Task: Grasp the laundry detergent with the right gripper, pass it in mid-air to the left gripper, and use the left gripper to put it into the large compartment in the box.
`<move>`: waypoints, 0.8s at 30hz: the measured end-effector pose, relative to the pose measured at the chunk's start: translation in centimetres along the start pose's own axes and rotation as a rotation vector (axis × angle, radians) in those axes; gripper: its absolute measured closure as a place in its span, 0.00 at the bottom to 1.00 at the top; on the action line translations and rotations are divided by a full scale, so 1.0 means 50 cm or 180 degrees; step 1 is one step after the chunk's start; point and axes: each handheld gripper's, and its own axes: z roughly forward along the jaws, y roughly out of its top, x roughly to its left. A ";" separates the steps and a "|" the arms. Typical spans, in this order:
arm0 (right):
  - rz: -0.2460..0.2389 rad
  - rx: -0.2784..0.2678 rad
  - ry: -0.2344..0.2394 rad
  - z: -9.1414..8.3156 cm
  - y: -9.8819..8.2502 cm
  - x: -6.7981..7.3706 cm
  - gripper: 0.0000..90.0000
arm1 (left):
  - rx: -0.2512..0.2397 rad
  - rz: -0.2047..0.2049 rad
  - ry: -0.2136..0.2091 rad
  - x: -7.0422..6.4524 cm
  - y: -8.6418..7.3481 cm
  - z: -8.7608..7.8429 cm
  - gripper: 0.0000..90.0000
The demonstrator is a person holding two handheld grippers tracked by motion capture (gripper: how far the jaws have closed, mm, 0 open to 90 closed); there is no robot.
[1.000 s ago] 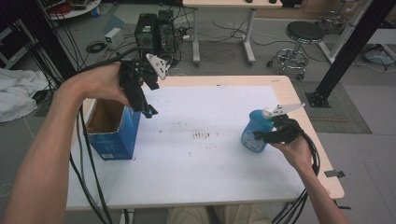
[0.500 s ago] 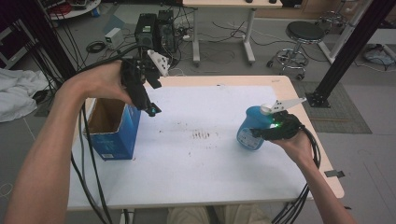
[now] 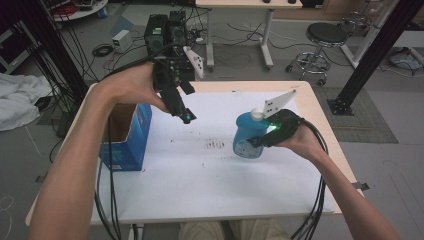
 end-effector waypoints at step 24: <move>-0.0544 -0.0046 0.0451 0.062 0.114 -0.012 0.52 | 0.0105 -0.0153 -0.0009 0.005 0.083 0.118 0.14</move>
